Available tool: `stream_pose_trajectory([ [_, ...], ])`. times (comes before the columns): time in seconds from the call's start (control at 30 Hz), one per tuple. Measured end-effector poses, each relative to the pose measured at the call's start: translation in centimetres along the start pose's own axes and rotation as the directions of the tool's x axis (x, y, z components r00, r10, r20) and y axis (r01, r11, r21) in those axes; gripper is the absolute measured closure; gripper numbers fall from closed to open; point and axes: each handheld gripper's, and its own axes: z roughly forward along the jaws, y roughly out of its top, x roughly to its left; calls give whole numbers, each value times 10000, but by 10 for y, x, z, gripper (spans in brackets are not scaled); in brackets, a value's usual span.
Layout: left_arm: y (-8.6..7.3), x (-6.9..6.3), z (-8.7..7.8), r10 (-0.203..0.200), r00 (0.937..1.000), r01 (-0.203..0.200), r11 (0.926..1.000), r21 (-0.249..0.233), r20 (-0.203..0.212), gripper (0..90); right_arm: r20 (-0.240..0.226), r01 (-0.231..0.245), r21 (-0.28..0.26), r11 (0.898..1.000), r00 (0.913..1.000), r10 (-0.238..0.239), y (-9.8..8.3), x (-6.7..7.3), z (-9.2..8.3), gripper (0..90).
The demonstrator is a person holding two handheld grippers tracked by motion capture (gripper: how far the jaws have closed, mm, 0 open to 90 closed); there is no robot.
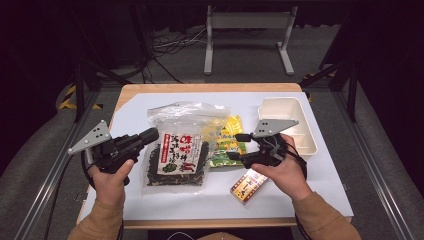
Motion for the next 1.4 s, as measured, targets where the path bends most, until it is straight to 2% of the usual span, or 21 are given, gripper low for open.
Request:
stream_pose_trajectory([
  [0.13, -1, 0, 1, -39, 9999, 39, 10000, -41, 102, 863, -431, -73, -1, 10000, 9990, 73, 6, 1, 11, 365],
  [0.5, -3, 1, 1, -99, 9994, 106, 9997, -206, 341, 863, -1110, -283, -54, 9996, 9934, 275, 14, 4, 33, 359],
  [0.77, -4, 0, 1, -124, 9987, 139, 9994, -306, 491, 863, -1681, -396, -161, 9991, 9851, 363, 14, 6, 48, 383],
  [0.97, -5, 1, 1, -207, 9979, 234, 9987, -447, 614, 862, -2171, -550, -256, 9982, 9750, 481, 15, 7, 51, 504],
  [1.03, -6, 1, 1, -221, 9979, 250, 9986, -467, 609, 861, -2277, -604, -346, 9976, 9724, 510, 15, 6, 50, 581],
  [1.13, -7, 1, 2, -174, 9981, 203, 9986, -486, 585, 858, -2642, -584, -392, 9975, 9634, 460, 17, 6, 48, 708],
  [1.3, -7, 3, 1, -262, 9978, 296, 9980, -553, 604, 851, -3081, -634, -294, 9976, 9500, 513, 19, 7, 44, 780],
  [1.4, -7, 3, 0, -345, 9974, 379, 9978, -541, 628, 846, -3070, -575, -357, 9977, 9507, 438, 21, 9, 42, 792],
])
